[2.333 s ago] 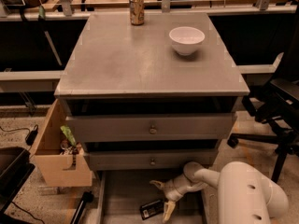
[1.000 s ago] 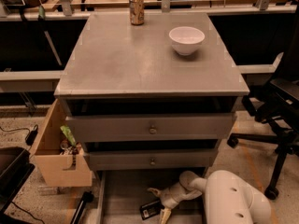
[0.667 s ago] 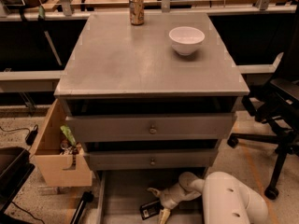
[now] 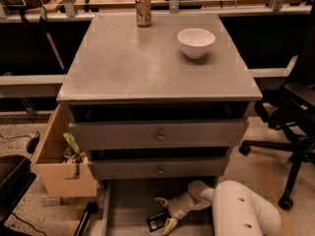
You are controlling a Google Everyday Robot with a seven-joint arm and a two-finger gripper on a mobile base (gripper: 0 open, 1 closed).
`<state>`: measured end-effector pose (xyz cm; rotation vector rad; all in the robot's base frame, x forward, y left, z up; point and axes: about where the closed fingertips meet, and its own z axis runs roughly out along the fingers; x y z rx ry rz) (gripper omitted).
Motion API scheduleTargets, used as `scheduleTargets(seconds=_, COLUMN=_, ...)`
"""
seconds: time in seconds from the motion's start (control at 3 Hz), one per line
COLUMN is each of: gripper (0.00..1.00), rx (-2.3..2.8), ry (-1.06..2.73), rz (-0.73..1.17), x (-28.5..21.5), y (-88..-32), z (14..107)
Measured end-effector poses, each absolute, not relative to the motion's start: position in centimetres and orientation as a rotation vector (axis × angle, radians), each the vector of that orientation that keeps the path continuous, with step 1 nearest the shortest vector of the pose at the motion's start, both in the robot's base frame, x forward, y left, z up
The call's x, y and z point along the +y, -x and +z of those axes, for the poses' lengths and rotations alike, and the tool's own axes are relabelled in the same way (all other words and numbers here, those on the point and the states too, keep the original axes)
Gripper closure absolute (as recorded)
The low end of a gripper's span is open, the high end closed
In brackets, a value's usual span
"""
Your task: Pick rxbar chocolate from bottom drawer and place on counter
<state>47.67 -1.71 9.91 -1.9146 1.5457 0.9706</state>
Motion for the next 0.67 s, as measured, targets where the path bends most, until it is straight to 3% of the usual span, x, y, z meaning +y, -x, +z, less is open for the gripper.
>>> scheduleTargets(seconds=0.67, gripper=0.88, rx=1.545, ry=1.915, rz=0.971, x=-1.7, y=-47.67, z=11.0)
